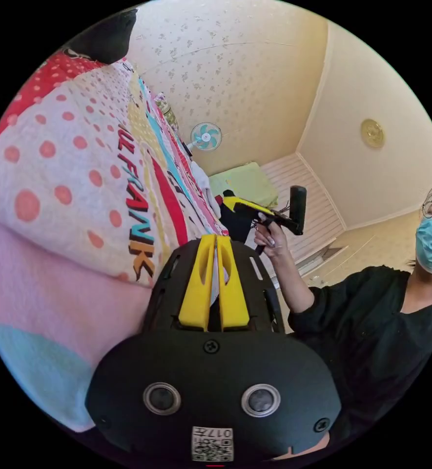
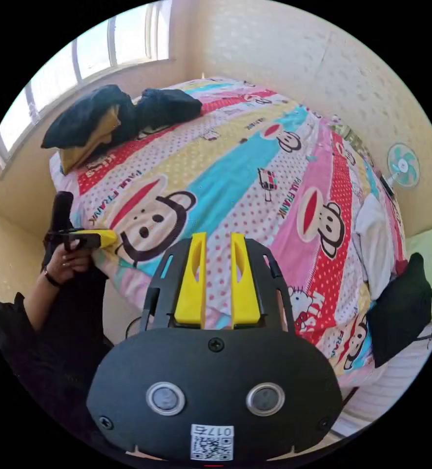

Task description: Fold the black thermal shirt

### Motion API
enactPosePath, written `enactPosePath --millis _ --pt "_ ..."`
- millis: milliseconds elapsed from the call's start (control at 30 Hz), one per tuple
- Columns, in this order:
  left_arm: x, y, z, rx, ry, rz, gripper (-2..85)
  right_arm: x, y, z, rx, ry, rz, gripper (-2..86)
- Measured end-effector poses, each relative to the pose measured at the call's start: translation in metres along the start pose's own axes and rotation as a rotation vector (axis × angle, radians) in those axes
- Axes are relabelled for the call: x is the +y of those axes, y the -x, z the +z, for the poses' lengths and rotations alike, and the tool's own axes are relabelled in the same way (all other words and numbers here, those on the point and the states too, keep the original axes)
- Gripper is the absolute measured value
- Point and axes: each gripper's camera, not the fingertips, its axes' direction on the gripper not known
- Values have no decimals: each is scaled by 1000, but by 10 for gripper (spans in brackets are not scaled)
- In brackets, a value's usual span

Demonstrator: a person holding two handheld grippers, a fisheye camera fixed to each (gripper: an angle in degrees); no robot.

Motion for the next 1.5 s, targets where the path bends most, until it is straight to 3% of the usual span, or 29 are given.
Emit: enactPosePath --millis 67,100,200,367,500,567,633,800,1000,1133,1167,1233,1300,1367,1500 --pt "6 -10 7 -58 -25 0 -10 40 -16 15 24 -18 50 44" --pt "8 -15 9 -84 -30 12 -10 71 -22 10 -11 -199 93 35" --pt "20 -56 28 -290 -49 187 -10 104 -32 14 -65 -378 254 18" --pt "3 -133 94 -664 -61 464 -9 103 -17 8 140 -436 170 12" --pt "-31 -126 148 -841 62 440 -9 109 -51 -9 0 -468 224 12" --pt "-38 -80 183 -898 243 301 -8 109 -77 -24 -128 -462 237 15" --pt "-38 -78 177 -856 201 285 -7 112 -108 -41 -178 -439 273 21" --pt "-44 -63 172 -760 200 225 -6 157 -250 -111 62 -533 511 80" --pt "-49 -50 166 -693 194 187 -6 172 -440 -190 339 -477 645 139" --pt "-53 -41 159 -644 195 161 -6 164 -518 -181 323 -314 751 137" --pt "-55 -37 156 -618 193 147 -6 163 -536 -171 242 -273 791 127" --pt "-56 -32 151 -588 189 133 -6 167 -544 -173 61 -380 868 91" --pt "-57 -29 147 -570 188 125 -6 157 -510 -202 -150 -718 756 41" --pt "-60 -24 140 -540 187 108 -6 125 -466 -228 -296 -837 546 33" --pt "-63 -15 130 -479 188 82 -7 55 -309 -286 -359 -790 11 27"
